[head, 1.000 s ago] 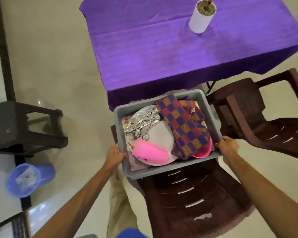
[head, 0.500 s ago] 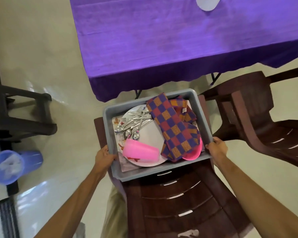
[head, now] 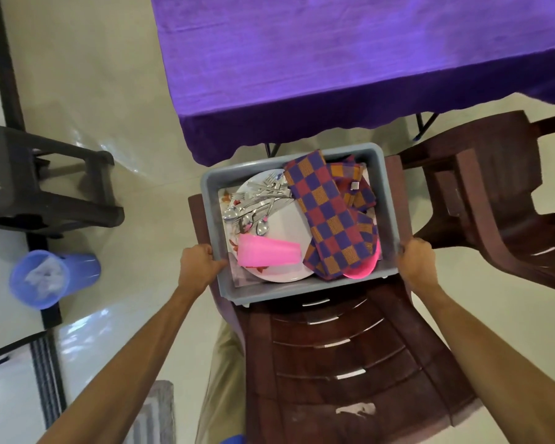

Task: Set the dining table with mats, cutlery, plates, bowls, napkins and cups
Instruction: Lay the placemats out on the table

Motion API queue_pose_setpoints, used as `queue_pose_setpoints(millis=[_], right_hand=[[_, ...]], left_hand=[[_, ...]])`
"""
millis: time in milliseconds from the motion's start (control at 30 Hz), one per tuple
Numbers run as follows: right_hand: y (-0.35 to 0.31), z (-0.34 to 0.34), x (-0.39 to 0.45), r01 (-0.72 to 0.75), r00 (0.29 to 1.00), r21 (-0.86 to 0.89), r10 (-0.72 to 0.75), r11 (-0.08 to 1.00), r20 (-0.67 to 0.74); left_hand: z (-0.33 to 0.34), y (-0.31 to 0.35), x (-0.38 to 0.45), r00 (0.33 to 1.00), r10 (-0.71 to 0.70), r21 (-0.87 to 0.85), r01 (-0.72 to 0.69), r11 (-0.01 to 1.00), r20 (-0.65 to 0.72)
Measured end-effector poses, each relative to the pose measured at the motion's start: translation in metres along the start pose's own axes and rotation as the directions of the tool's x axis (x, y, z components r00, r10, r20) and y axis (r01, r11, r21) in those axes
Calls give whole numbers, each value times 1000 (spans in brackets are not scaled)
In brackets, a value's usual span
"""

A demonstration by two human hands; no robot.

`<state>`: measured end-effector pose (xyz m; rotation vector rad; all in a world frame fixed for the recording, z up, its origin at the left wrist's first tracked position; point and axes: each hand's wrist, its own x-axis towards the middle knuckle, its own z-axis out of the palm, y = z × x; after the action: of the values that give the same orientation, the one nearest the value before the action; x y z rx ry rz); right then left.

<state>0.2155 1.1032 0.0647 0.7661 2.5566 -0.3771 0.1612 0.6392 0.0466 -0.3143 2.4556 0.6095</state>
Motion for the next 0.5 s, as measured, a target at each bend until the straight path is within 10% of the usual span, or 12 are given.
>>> queue_pose_setpoints(millis=[200,500], right_hand=[[-26,-7,6,56,998,11,-56,998,14],[-48,-14,8,17,995,43,-22,999,102]], left_hand=[[-13,25,-2,999,23,395,-9,919,-29],[-29,26,-1,999,28,263,-19,965,-32]])
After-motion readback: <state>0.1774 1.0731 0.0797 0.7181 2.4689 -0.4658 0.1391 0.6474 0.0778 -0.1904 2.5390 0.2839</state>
